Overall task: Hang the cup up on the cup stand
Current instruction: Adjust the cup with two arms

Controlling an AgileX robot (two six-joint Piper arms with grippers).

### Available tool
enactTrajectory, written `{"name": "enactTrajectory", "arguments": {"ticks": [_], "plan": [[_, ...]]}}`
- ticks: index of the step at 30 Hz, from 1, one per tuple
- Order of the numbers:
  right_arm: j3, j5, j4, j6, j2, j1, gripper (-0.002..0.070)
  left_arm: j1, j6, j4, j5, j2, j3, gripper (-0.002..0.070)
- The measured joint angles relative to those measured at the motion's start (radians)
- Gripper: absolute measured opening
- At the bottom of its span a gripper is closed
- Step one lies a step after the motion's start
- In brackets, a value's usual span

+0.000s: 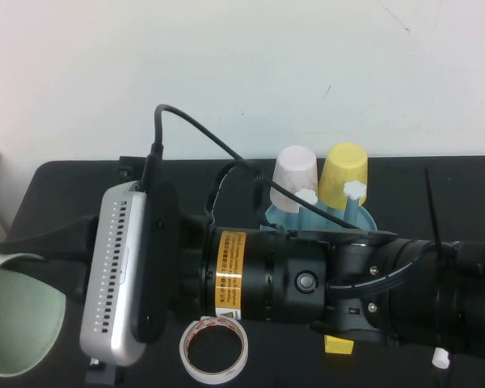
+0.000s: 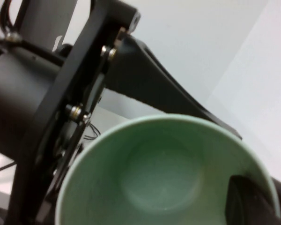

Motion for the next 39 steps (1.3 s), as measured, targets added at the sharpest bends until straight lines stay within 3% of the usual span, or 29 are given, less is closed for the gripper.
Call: {"name": "enactTrajectory", "arguments": {"ticks": [2, 10, 16, 21, 31, 39], "plan": [[0.0, 0.0, -0.003, 0.0, 0.003, 0.0, 0.0019, 0.0, 0.0, 0.0, 0.0, 0.0, 0.0, 0.0583], [0.0, 0.029, 0.076, 0.0, 0.016, 0.005, 0.0055, 0.0, 0.062, -0.002, 0.005, 0.003, 0.0, 0.058], [0.0, 0.055, 0.115, 0.01, 0.017, 0.005, 0.0218, 0.0, 0.136, 0.002, 0.031, 0.003, 0.0, 0.0574], [0.0, 0.078, 0.119, 0.027, 0.019, 0.005, 0.0313, 0.0, 0.333, 0.003, 0.033, 0.003, 0.0, 0.0574], [0.0, 0.108, 0.095, 0.028, 0.002, 0.005, 0.0329, 0.0, 0.389, 0.001, 0.035, 0.003, 0.0, 0.0574], [0.042, 0.311, 0.031, 0.08, -0.097, 0.007, 0.0332, 0.0, 0.449, -0.001, 0.024, 0.003, 0.0, 0.0573]]}}
